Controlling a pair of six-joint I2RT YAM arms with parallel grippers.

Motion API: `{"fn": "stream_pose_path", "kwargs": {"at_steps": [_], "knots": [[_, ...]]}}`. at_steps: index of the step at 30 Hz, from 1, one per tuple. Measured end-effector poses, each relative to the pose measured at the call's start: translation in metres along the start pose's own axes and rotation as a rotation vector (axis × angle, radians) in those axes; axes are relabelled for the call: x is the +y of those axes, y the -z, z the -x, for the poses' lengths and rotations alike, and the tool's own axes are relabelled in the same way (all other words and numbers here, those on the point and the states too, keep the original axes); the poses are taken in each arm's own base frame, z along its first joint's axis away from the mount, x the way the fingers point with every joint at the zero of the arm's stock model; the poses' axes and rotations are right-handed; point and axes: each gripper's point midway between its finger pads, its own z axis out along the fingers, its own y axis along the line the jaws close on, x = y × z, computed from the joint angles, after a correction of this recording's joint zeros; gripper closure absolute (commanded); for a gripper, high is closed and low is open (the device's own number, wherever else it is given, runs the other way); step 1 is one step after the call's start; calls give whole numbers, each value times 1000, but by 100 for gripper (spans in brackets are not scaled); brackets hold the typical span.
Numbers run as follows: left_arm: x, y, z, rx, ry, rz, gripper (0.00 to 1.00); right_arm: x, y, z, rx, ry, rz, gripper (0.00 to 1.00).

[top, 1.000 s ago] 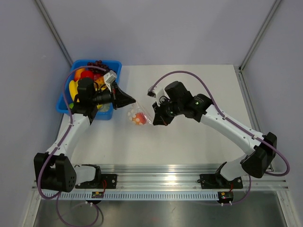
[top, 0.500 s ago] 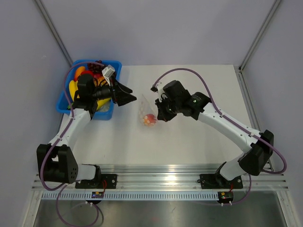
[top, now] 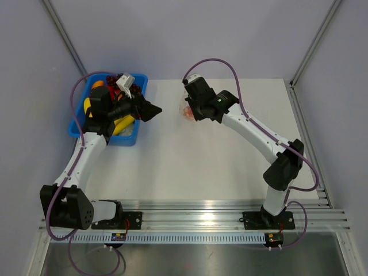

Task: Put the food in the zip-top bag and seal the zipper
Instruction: Place the zipper food storage bag at the center of the board, then reset both arms

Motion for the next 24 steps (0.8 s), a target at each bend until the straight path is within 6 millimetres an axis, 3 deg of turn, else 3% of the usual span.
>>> {"fn": "stream_pose_path", "kwargs": {"at_steps": [2, 4, 5, 6, 8, 10, 12, 16, 19, 22, 24], "knots": [[3, 5, 2, -9, 4, 52, 16, -11, -11, 3, 3, 16, -83, 99], [4, 12, 7, -27, -3, 103, 16, -22, -25, -2, 32, 36, -166, 84], [4, 16, 9, -36, -9, 129, 16, -27, -32, -8, 55, 47, -198, 61], [5, 20, 10, -41, -10, 156, 16, -29, -38, -15, 82, 54, -216, 23], [5, 27, 13, -54, -18, 201, 15, -32, -48, -27, 125, 71, -231, 4], [8, 35, 15, -62, -26, 252, 13, -32, -52, -34, 149, 71, -229, 1], [11, 42, 14, -71, -35, 301, 1, -33, -53, -38, 159, 48, -213, 1], [17, 54, 4, -82, -19, 387, 1, -54, -47, -39, 158, -90, -191, 1], [23, 59, -2, -83, 17, 451, 1, -99, -32, -41, 127, -270, -224, 1], [28, 62, -6, -81, 59, 490, 1, -152, -8, -48, 63, -469, -285, 1], [29, 63, -10, -72, 84, 503, 1, -176, 11, -57, 21, -568, -329, 1]]}}
